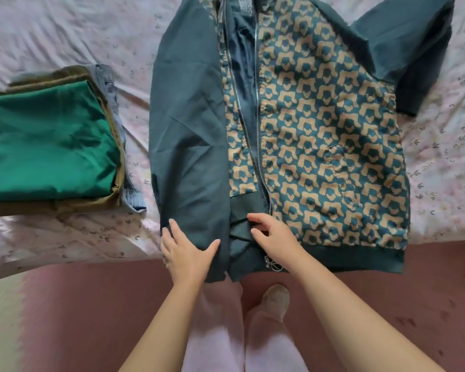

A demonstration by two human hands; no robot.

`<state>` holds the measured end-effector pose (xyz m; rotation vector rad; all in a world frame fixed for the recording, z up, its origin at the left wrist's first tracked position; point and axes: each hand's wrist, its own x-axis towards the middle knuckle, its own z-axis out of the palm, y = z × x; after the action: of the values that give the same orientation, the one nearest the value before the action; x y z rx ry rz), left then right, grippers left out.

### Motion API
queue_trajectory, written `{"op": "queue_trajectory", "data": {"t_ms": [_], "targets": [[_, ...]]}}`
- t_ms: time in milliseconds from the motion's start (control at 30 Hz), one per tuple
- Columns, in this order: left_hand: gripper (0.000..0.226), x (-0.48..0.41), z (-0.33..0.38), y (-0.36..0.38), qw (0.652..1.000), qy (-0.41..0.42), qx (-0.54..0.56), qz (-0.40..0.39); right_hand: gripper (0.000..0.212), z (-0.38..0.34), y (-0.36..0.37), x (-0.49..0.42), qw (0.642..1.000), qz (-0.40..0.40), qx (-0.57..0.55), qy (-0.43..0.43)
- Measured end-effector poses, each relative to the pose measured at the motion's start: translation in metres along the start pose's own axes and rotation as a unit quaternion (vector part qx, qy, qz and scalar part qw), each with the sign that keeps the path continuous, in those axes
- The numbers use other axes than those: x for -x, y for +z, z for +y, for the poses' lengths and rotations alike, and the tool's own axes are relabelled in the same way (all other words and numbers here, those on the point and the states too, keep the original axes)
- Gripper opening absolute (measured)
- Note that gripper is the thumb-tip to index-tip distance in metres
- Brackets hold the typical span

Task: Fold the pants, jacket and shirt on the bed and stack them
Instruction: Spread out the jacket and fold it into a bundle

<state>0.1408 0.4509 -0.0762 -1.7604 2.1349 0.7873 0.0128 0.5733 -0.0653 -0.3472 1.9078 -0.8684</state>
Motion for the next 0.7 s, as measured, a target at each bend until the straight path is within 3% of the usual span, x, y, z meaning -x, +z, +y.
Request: {"op": "queue_trajectory", "data": {"t_ms": [167, 267, 367, 567, 700], "targets": [[0.094, -0.012, -0.009, -0.003, 0.996, -0.078, 0.047, 0.017, 0.041, 0.013, -0.003, 0.007, 0.990, 0.137, 0.026, 0.014], [0.052, -0.025, -0.019, -0.011, 0.990, -0.102, 0.093, 0.017, 0.045, 0.012, -0.008, 0.007, 0.988, 0.145, 0.034, 0.037], [0.021, -0.029, -0.024, -0.028, 0.991, -0.041, 0.130, -0.005, 0.045, 0.003, -0.003, 0.003, 0.990, 0.130, -0.012, 0.060], [0.010, -0.021, -0.031, -0.098, 0.980, 0.044, 0.181, 0.065, 0.025, -0.023, 0.014, -0.002, 0.983, 0.124, -0.110, 0.079], [0.016, -0.038, -0.023, -0.157, 0.969, 0.107, 0.162, 0.153, 0.005, -0.037, 0.016, 0.003, 0.984, 0.128, -0.081, 0.093]]}}
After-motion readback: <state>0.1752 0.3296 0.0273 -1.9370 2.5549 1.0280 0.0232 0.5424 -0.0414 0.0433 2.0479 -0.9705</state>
